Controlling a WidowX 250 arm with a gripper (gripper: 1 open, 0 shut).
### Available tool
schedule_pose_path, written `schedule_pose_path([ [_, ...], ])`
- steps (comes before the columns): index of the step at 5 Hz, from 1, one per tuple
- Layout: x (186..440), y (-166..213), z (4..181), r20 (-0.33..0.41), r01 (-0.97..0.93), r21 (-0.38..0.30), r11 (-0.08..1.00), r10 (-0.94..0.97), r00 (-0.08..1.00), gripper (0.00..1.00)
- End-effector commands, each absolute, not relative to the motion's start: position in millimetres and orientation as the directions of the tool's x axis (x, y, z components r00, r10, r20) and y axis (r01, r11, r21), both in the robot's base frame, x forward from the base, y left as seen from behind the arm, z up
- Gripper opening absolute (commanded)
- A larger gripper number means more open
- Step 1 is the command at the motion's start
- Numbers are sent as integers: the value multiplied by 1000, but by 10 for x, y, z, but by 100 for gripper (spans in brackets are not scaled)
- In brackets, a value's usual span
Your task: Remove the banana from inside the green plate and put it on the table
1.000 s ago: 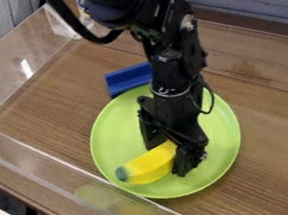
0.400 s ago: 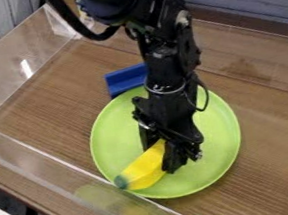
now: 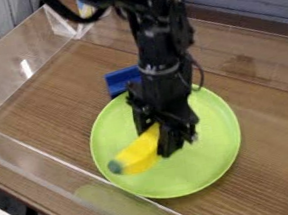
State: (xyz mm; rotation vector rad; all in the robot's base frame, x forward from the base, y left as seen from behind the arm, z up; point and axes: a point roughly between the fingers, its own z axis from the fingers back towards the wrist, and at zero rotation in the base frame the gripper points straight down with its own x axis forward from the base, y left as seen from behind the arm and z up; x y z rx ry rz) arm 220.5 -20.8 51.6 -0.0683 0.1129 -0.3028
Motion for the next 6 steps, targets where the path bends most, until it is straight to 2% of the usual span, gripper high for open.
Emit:
schedule_pose_path([
  [1, 2371, -59, 868, -14, 263, -51, 964, -264, 964, 0],
  [3, 2674, 639, 1003, 12, 166, -12, 986, -165, 986, 0],
  [4, 2665, 735, 961, 9, 164, -5, 986, -164, 986, 0],
  [6, 2594, 442, 925, 12, 216, -27, 976, -216, 976, 0],
])
